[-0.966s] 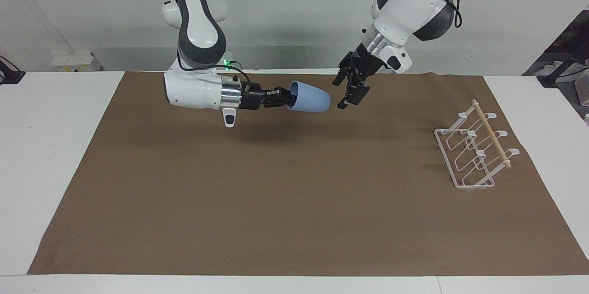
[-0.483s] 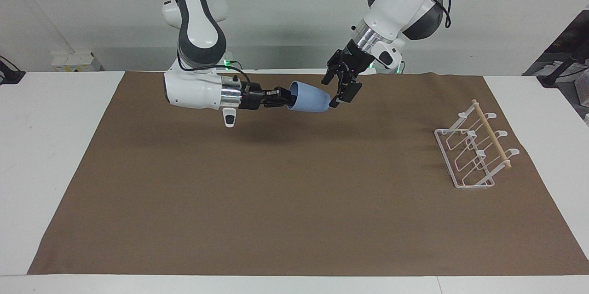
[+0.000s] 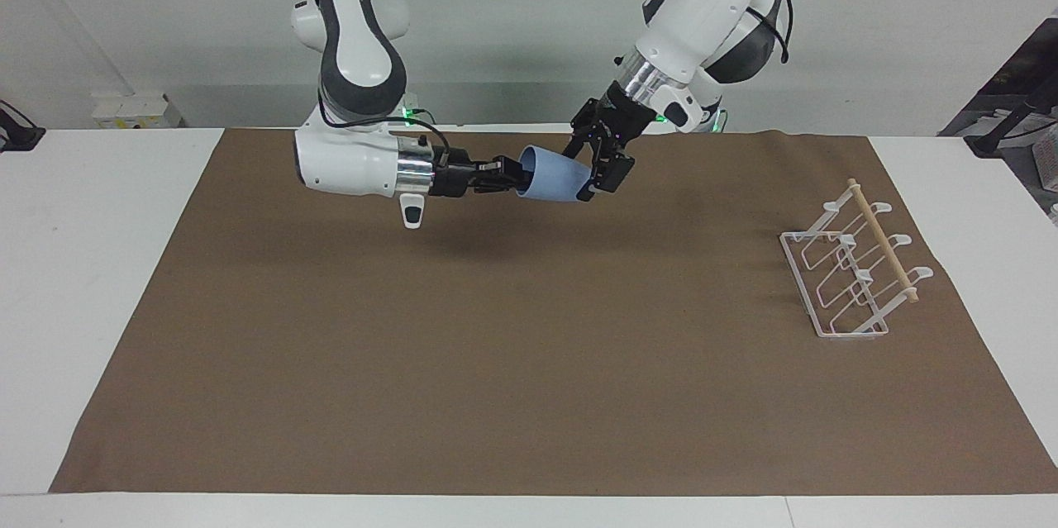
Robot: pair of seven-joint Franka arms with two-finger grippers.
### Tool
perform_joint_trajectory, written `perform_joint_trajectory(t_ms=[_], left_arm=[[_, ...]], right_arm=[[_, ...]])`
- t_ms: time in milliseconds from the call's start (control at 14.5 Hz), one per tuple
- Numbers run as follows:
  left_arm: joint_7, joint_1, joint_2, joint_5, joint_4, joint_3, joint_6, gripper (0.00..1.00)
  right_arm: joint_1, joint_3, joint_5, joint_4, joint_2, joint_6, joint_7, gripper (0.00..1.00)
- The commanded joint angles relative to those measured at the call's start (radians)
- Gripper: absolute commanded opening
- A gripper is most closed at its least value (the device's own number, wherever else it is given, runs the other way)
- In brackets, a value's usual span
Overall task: Hang cup on cup holder
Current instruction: 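Grasp the cup with the left gripper while the right gripper releases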
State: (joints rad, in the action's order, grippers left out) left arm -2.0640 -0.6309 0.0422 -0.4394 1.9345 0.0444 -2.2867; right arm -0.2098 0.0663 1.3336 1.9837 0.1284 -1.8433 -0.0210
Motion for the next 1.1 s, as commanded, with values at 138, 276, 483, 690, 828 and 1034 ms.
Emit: perform_joint_trajectory(t_ms=[138, 276, 483, 690, 828, 1034], left_arm=[[-0.018, -0.023, -0.039, -0.021, 0.009, -0.012, -0.080, 0.92], [-0.016, -0.023, -0.041, -0.030, -0.005, -0.012, -0.070, 0.72], [-0.013, -0.024, -0.042, -0.030, -0.012, -0.012, -0.065, 0.54], [-0.018, -0.024, -0.048, -0.030, -0.020, -0.012, -0.066, 0.53], [-0.022, -0.023, -0.048, -0.030, -0.023, -0.012, -0.063, 0.53], [-0.025, -0.023, -0.048, -0.030, -0.025, -0.014, -0.048, 0.53]], right_arm=[[0.006, 0.004, 0.022, 0.023, -0.024, -0.010, 0.010, 0.00], [0.006, 0.004, 0.022, 0.023, -0.024, -0.010, 0.010, 0.00], [0.006, 0.003, 0.021, 0.023, -0.024, -0.011, 0.013, 0.00], [0.007, 0.003, 0.022, 0.020, -0.024, -0.011, 0.015, 0.00], [0.007, 0.003, 0.022, 0.018, -0.024, -0.013, 0.018, 0.00], [0.009, -0.002, -0.007, 0.010, -0.027, -0.019, 0.041, 0.99]])
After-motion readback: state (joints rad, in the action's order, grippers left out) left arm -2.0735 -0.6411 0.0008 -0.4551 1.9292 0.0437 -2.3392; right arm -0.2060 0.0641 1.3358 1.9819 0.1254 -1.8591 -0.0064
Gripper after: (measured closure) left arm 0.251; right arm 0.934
